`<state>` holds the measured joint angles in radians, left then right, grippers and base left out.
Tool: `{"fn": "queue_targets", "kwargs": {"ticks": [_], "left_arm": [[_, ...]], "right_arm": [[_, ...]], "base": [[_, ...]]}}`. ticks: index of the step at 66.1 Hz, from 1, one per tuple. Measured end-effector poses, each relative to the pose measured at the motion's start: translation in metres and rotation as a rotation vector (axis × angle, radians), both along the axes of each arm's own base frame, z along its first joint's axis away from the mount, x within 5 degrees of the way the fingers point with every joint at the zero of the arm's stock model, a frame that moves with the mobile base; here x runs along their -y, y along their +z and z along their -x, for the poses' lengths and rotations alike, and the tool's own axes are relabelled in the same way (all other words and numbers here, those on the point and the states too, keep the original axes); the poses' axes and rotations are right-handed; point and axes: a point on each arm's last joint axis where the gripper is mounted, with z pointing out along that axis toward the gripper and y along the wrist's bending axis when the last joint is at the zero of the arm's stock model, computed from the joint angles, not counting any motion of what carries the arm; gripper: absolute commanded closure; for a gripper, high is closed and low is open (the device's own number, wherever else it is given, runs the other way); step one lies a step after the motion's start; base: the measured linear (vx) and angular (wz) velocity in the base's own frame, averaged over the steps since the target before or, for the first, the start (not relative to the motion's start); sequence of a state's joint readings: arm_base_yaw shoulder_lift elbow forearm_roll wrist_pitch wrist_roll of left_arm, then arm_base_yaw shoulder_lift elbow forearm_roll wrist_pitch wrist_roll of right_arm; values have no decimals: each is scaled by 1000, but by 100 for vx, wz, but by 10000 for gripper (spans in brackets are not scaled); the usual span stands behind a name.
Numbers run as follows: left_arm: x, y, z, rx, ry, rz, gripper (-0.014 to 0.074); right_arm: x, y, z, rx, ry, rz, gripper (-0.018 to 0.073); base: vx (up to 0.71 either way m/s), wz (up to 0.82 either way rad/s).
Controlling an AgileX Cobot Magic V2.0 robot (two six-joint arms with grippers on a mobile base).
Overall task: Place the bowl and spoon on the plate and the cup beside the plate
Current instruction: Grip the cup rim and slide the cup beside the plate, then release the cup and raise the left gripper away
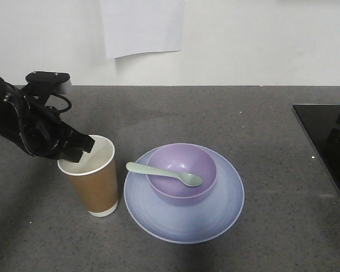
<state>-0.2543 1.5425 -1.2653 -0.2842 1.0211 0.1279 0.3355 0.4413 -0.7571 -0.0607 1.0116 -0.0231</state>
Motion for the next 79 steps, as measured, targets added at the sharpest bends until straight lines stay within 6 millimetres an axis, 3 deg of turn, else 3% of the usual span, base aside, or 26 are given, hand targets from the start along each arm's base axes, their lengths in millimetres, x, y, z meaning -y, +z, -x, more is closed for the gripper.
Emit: {"fn": "queue_targets", "kwargs": {"ticks": [14,28,37,47,65,79], "left_arm": [[0,-1,0,-2,0,-1,536],[-1,-8,4,-49,-9,-15,386],[-2,-1,8,-26,-8,-9,288],[-4,14,15,36,-4,6,240],[-11,56,39,217,11,52,239],[-20,91,70,366,16,80,239]], "right_arm": [[0,0,0,0,0,0,564],[0,0,0,0,0,0,564],[0,0,0,0,0,0,564],[0,0,0,0,0,0,564],[0,1,-1,14,1,-4,564],[-4,17,-9,207,11,-62,564]], "base": [[0,0],[0,0],[0,0],[0,0],[0,0],[0,0]]}}
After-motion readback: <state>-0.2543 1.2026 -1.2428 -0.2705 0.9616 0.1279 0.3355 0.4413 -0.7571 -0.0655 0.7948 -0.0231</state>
